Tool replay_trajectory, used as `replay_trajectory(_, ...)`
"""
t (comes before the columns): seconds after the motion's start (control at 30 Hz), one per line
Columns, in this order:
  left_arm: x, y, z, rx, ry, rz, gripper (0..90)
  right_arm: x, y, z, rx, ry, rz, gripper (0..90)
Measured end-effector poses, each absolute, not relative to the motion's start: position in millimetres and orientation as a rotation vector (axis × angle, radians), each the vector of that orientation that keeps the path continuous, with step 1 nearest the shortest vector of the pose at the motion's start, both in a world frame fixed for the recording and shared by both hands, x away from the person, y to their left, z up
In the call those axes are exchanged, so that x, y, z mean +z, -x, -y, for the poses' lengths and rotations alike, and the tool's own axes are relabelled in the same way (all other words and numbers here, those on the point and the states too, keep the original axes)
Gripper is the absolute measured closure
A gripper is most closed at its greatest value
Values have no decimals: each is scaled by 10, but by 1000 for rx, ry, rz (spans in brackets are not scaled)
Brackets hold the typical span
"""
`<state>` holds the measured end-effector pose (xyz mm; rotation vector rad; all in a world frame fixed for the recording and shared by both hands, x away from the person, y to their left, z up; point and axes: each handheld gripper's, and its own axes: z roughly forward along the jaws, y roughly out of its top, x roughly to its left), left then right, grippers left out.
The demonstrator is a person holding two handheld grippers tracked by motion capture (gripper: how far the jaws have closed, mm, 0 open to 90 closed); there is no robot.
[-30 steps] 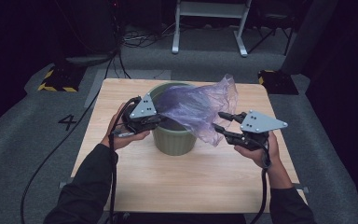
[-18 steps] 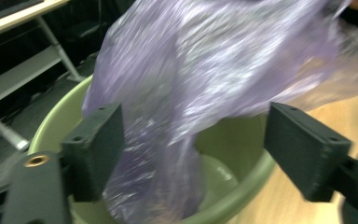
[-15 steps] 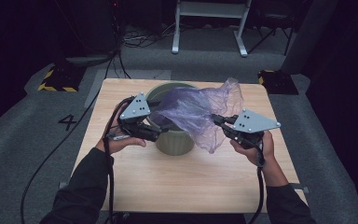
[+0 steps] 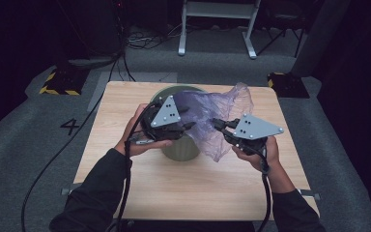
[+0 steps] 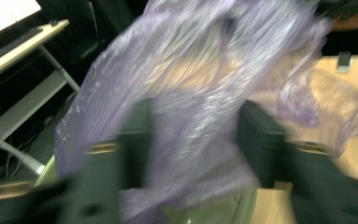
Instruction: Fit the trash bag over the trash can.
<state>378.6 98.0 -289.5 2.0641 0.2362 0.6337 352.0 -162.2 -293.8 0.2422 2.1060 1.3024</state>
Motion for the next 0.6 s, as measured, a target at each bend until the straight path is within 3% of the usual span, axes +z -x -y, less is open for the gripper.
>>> replay_trajectory(0.13,-2937,-3804,-1083,628,-2046,-249,797,-2946,-3473,1658,1310,-235,-2099,690)
replay_trajectory(0.37,-3006,-3780,-1339,595,-2003,-294,828,-2937,-3448,1968,1337,-371,-1998,444)
replay_trajectory(0.6,-3072,-3745,-1499,584,-1963,-327,827,-3053,-3566,2130,1256,-538,-1951,330)
